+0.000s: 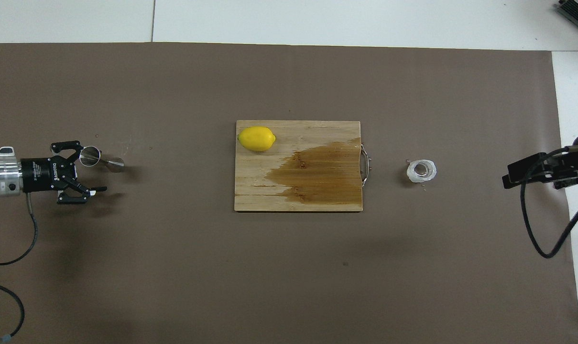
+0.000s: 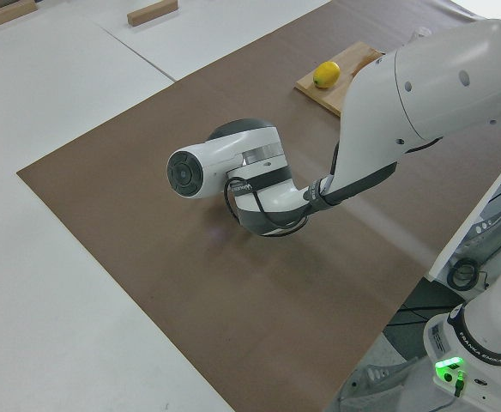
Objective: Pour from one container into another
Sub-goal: 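Lift the metal cup with the left gripper and carry it over the board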
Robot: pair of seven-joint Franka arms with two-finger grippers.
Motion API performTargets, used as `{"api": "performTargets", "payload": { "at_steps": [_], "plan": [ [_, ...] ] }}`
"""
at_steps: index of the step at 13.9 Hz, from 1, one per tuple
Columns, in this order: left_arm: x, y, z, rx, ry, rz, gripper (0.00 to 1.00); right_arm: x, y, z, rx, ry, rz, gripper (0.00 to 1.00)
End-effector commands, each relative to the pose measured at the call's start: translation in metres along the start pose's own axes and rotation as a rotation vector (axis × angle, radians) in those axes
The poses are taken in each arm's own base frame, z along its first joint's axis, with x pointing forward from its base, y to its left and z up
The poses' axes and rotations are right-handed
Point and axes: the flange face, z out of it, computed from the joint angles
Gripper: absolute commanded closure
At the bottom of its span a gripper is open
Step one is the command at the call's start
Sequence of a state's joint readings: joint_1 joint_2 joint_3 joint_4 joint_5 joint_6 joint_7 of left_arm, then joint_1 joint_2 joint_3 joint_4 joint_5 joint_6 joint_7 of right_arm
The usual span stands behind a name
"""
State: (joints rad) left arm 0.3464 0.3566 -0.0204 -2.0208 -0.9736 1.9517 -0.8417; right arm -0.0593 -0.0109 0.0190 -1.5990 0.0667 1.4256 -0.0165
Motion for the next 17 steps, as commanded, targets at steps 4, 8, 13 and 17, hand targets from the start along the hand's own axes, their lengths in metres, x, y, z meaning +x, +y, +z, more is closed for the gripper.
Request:
{"api": "performTargets", "payload": {
  "at_steps": [4,8,13,17],
  "plan": [
    [-0.004,-0.016,0.003,-0.06,-0.064,-0.061,0.0,-0.001,0.003,-0.003,-0.004,-0.008,-0.01,0.0],
    [-0.008,-0.014,0.004,-0.078,-0.086,-0.065,0.13,-0.001,0.003,-0.003,-0.004,-0.008,-0.008,0.0],
    [-0.01,-0.01,0.003,-0.104,-0.105,0.008,0.8,-0.001,0.003,-0.003,-0.004,-0.008,-0.01,0.0],
    [-0.012,-0.01,0.001,-0.106,-0.123,0.006,1.0,-0.001,0.003,-0.003,-0.004,-0.008,-0.008,0.0]
  ]
}}
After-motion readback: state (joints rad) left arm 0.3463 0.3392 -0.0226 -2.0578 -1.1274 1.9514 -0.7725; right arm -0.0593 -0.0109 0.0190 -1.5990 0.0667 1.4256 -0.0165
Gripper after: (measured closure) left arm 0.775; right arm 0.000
